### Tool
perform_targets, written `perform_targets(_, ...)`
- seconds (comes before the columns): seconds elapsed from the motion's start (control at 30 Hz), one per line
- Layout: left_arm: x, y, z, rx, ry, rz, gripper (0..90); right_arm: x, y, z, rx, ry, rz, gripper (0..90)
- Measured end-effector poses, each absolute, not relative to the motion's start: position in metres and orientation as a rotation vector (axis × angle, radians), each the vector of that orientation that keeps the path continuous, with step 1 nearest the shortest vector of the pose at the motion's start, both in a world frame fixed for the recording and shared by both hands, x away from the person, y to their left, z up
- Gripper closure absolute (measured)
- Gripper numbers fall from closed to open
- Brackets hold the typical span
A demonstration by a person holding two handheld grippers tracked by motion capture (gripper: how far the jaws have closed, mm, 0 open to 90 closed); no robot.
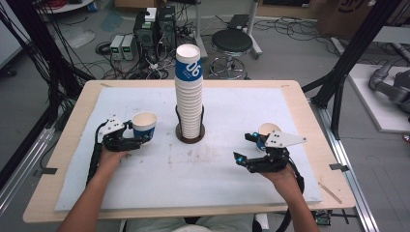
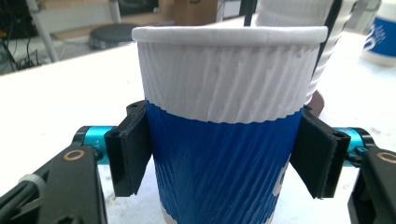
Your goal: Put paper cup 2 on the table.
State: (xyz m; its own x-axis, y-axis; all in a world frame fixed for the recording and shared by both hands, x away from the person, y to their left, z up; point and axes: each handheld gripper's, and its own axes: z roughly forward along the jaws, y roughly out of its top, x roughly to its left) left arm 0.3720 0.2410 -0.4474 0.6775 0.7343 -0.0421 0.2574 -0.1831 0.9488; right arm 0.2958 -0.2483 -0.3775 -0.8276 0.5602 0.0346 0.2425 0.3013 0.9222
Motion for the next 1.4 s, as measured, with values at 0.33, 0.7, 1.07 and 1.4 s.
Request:
perform_targets(0.33,0.369,0.240,-0.445,1.821,0.843,0.551,27.5,0.295,-0.249,-0.378,0.724,2.284,1.537,20.6)
perform_targets(0.7,0.362,0.242,-0.443,1.851,0.870,0.558,25.3,0.295,-0.251,-0.377,0.733,2.280,1.540,20.7)
perform_targets(1.07,0.358,0.241,-0.443,1.841,0.941,0.507,17.5,0.296,-0.251,-0.378,0.731,2.289,1.540,20.7)
perform_targets(1.4,0.334,0.259,-0.439,1.832,0.928,0.501,17.4,0.296,-0.253,-0.378,0.736,2.284,1.539,20.7)
